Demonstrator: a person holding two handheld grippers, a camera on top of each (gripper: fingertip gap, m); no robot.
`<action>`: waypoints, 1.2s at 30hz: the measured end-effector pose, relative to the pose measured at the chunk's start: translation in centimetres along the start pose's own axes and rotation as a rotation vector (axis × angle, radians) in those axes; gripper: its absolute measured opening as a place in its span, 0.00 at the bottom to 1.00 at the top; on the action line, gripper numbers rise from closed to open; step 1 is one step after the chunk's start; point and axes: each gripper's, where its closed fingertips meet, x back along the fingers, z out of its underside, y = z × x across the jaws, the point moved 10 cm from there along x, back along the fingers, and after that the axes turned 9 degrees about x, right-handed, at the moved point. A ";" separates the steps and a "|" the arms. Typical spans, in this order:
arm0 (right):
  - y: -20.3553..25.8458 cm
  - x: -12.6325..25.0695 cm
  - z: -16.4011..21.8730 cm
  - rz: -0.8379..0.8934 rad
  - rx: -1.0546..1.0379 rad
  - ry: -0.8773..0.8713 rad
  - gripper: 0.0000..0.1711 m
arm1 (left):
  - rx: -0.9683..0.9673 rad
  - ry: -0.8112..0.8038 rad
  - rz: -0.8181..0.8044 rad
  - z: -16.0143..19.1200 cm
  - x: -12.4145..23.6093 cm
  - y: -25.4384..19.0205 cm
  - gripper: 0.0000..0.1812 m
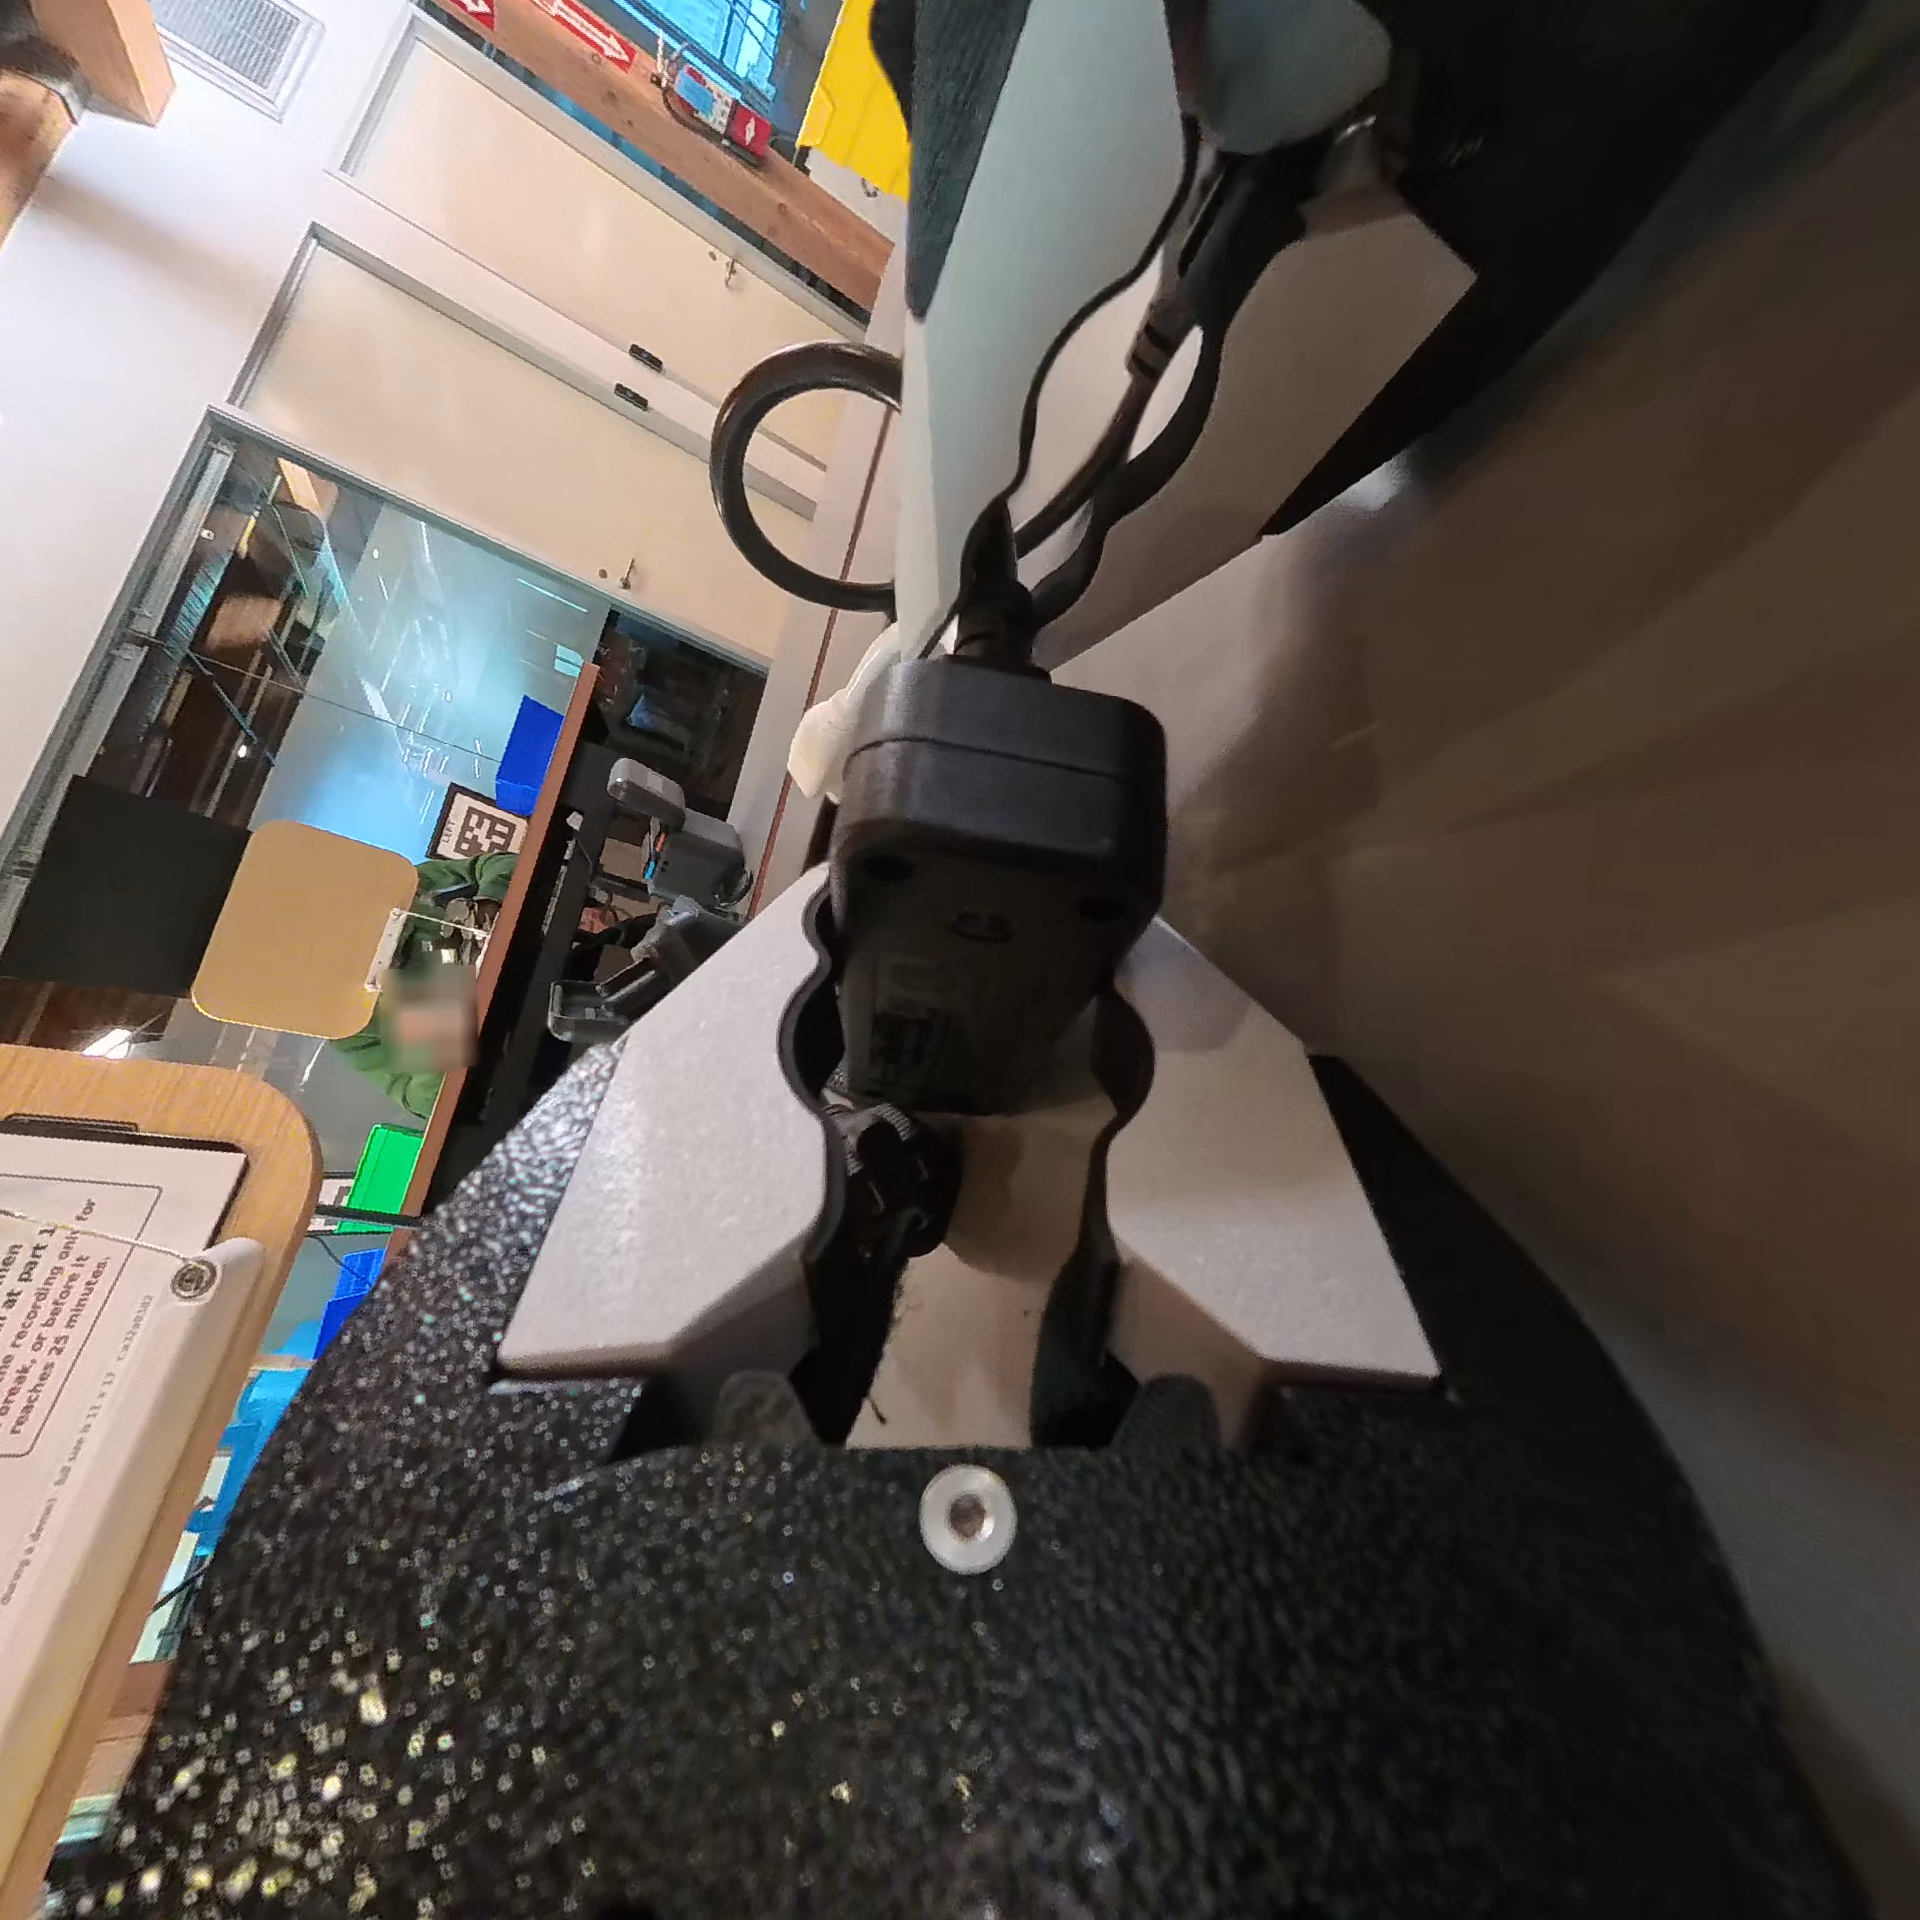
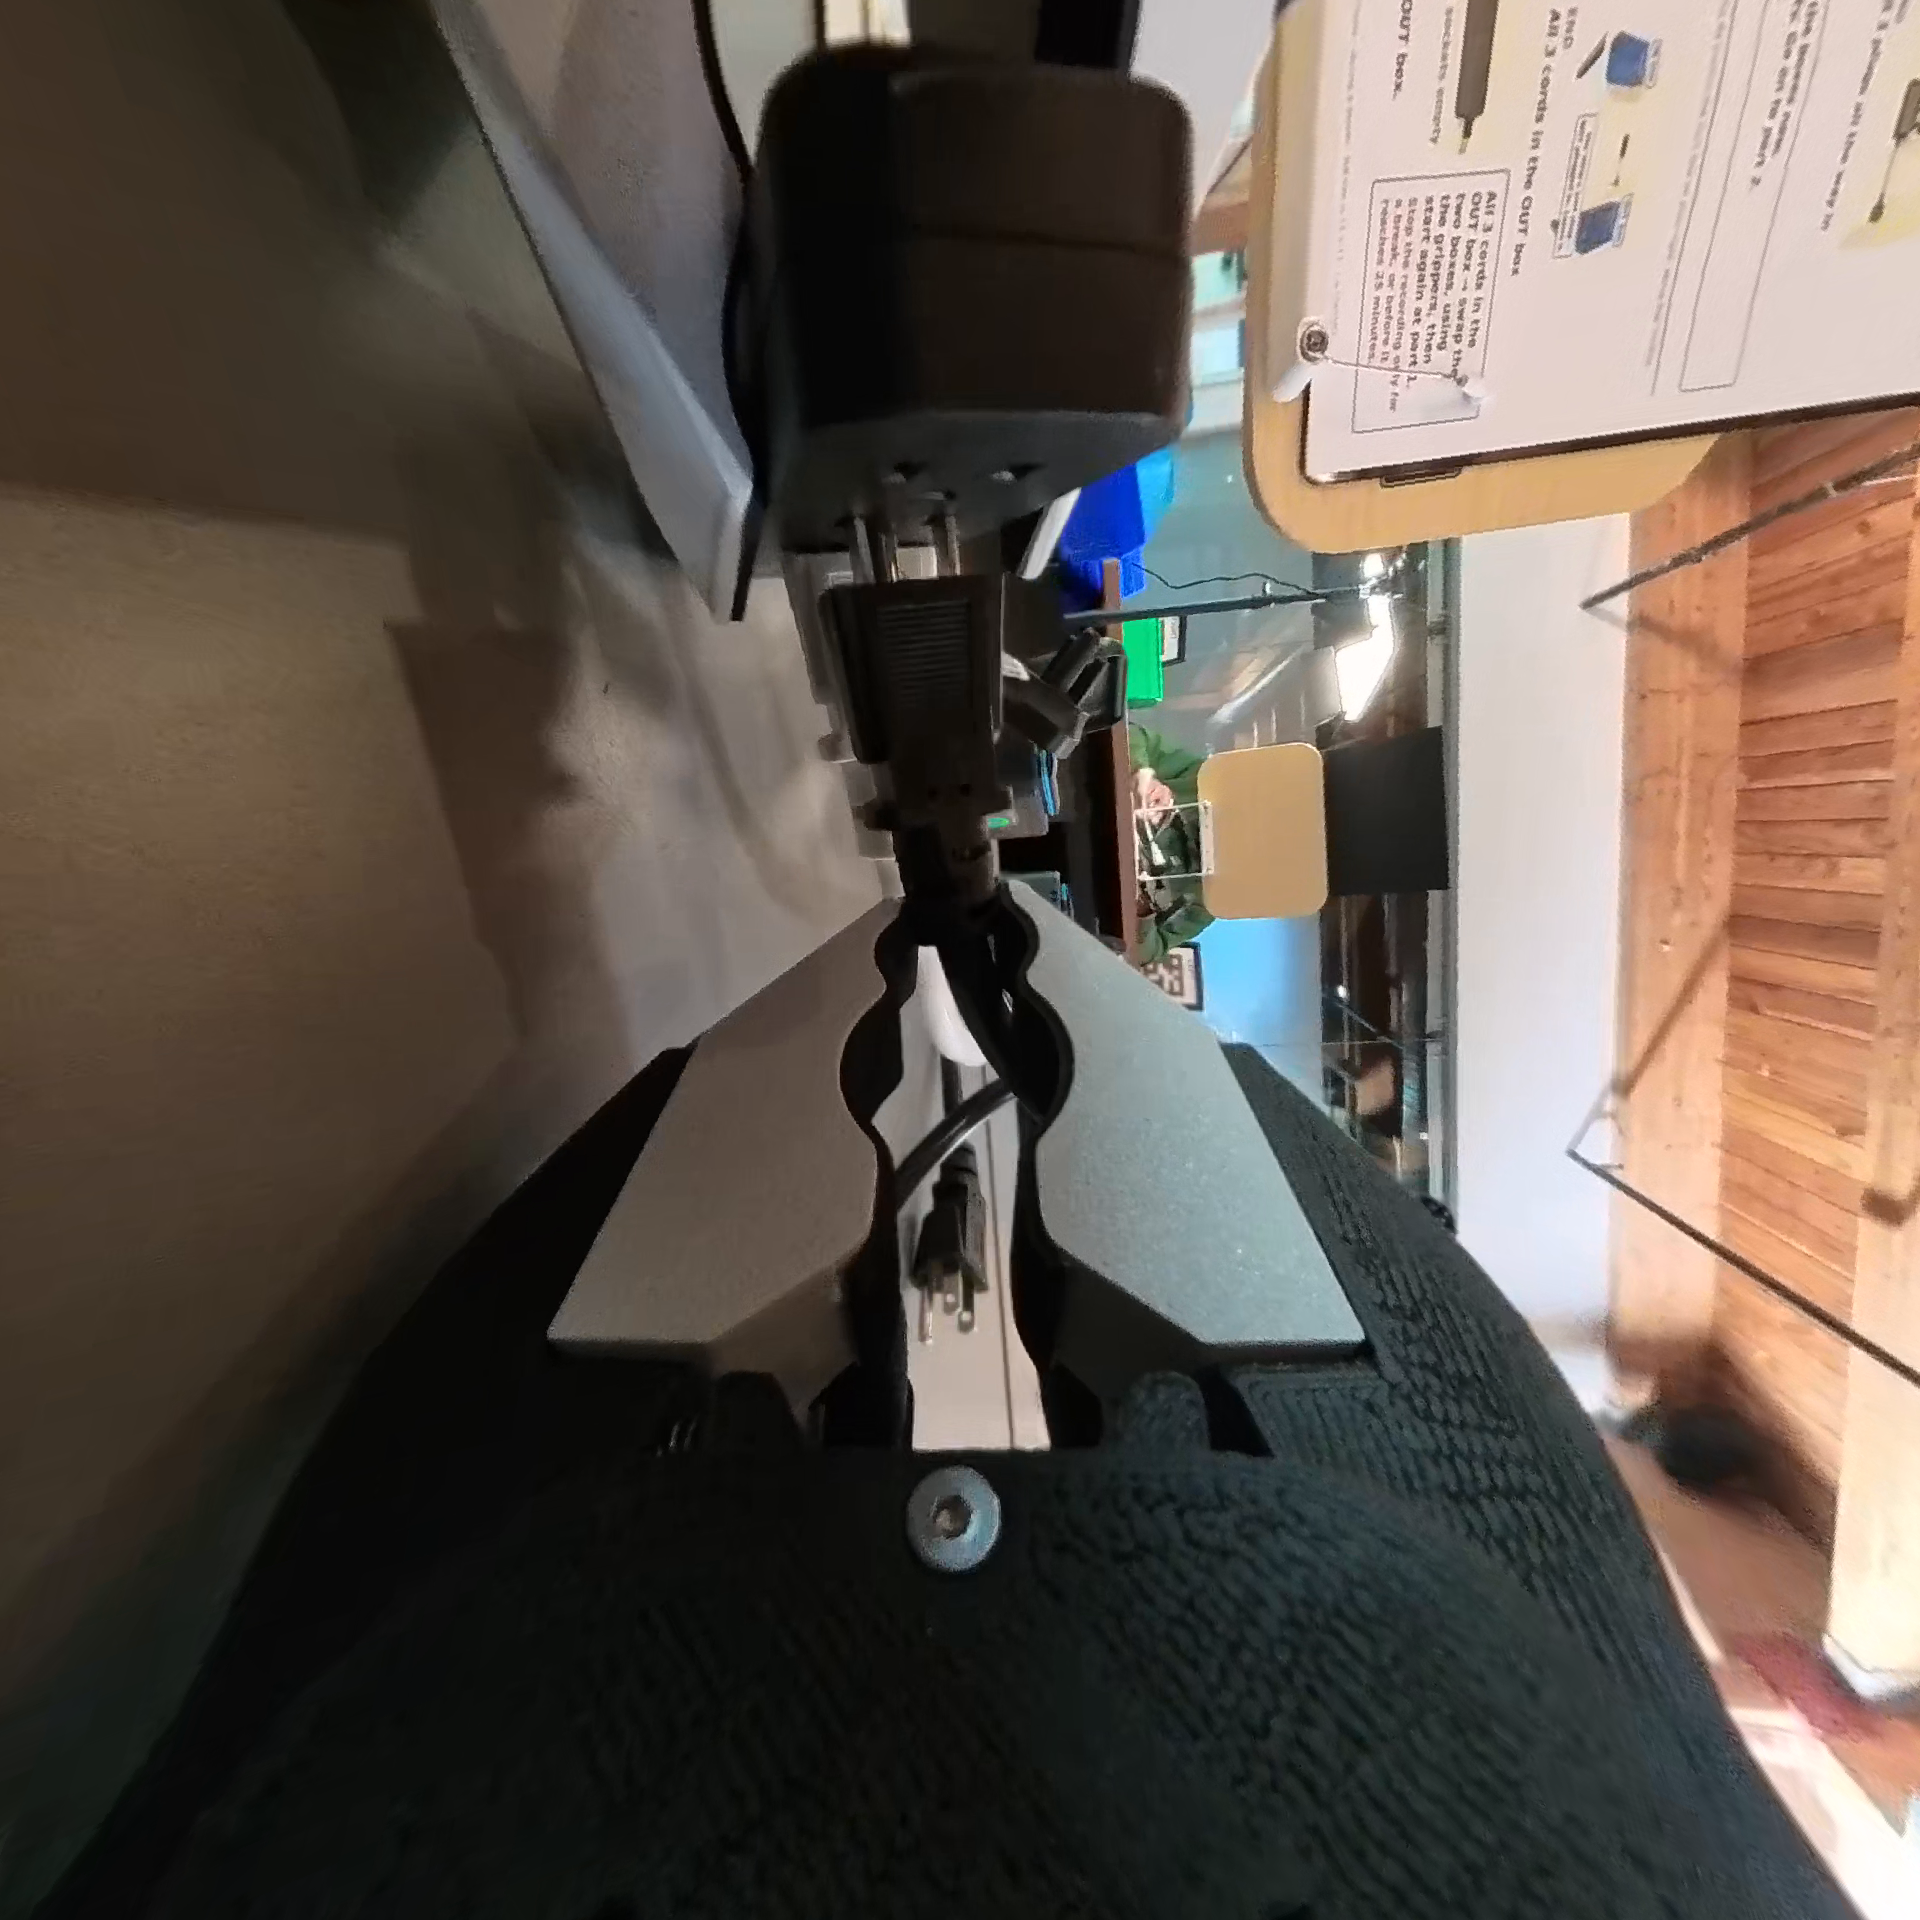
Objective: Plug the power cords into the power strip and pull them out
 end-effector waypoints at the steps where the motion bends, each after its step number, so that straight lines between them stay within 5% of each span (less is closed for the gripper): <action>1: 0.0 0.1 0.0 0.005 -0.001 -0.010 0.07 | 0.006 -0.002 -0.002 0.0 0.0 0.1 0.24; 24: -0.8 -0.6 -0.5 -0.005 -0.140 0.038 0.09 | 0.104 -0.033 -0.011 0.5 -0.1 1.0 0.25; 36: -0.9 0.9 -1.1 0.055 -0.012 -0.177 0.25 | 0.088 -0.101 0.038 0.9 0.3 1.3 0.25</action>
